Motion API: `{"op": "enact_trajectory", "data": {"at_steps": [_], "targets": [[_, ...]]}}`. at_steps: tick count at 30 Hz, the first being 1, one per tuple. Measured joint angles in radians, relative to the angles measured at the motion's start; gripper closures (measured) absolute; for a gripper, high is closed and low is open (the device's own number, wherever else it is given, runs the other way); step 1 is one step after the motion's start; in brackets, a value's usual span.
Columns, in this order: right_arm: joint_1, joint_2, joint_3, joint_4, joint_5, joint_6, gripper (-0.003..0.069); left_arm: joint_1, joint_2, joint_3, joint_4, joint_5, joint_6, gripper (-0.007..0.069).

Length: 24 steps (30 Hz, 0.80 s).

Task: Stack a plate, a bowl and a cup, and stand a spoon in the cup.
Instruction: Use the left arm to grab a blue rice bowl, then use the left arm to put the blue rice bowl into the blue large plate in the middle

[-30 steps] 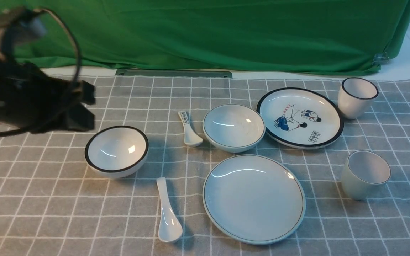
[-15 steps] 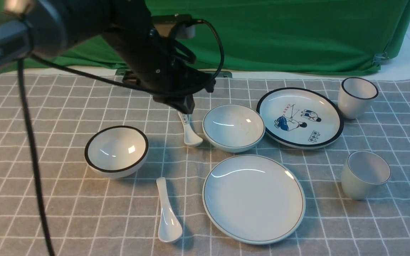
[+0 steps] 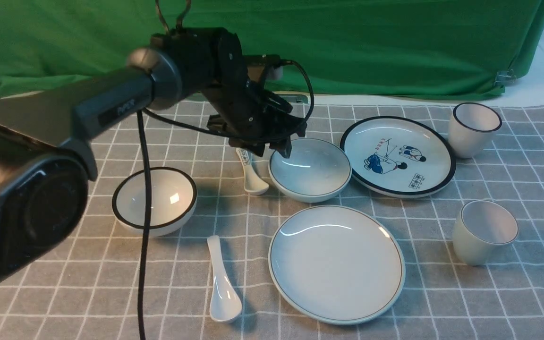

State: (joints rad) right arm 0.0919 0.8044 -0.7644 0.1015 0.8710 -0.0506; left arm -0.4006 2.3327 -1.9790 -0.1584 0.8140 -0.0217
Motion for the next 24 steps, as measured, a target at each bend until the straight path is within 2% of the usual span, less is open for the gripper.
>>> {"op": "enact_trajectory", "data": {"at_steps": [4,10,12,14,18,24], "targets": [[0.0,0.0,0.0,-0.001,-0.017,0.0,0.0635,0.0,0.022,0.0,-0.01,-0.002,-0.008,0.021],[0.0,0.0,0.0,-0.002,-0.047,0.0,0.0634,-0.001,0.017,-0.002,-0.023,0.026,-0.014,0.0504],[0.0,0.0,0.0,-0.002,-0.054,0.0,0.0632,-0.001,-0.005,-0.004,-0.016,0.033,-0.014,0.0562],[0.0,0.0,0.0,-0.002,-0.062,0.0,0.0632,-0.001,-0.037,-0.004,0.01,0.057,-0.012,0.0587],[0.0,0.0,0.0,-0.003,-0.081,0.0,0.0629,0.0,-0.131,-0.003,0.042,0.161,0.009,0.0589],[0.0,0.0,0.0,-0.003,-0.102,0.0,0.0625,-0.027,-0.266,0.069,-0.023,0.272,0.095,0.0589]]}}
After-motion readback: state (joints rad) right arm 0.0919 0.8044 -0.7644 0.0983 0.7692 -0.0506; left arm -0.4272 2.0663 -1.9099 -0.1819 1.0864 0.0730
